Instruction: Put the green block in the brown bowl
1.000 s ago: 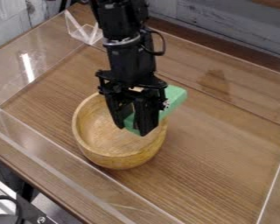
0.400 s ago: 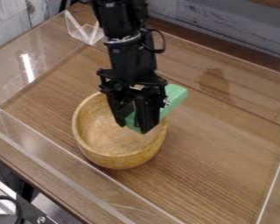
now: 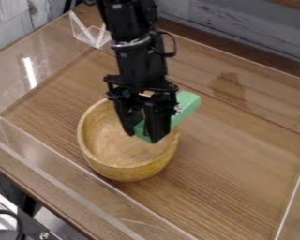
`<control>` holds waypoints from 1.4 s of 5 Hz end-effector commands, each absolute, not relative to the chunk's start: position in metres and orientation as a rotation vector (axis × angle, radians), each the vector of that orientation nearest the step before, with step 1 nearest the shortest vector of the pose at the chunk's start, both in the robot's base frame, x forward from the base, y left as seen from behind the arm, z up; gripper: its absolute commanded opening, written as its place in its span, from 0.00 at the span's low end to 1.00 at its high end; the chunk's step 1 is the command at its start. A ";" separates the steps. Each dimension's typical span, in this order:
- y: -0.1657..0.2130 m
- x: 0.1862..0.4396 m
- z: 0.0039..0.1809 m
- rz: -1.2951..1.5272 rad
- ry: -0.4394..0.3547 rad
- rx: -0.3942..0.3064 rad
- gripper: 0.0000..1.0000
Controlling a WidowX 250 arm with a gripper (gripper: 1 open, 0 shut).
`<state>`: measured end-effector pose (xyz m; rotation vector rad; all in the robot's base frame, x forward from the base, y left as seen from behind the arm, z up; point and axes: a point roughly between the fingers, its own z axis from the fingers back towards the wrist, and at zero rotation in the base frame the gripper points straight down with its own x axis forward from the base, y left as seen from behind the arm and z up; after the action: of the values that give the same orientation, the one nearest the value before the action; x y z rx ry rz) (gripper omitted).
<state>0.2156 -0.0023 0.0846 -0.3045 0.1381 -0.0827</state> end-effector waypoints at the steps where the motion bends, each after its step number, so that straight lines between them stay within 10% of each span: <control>1: 0.002 0.225 0.094 -0.089 0.098 -0.306 0.00; 7: 0.006 0.226 0.090 -0.101 0.119 -0.342 0.00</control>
<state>0.2167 0.0033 0.0799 -0.3470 0.1664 -0.0894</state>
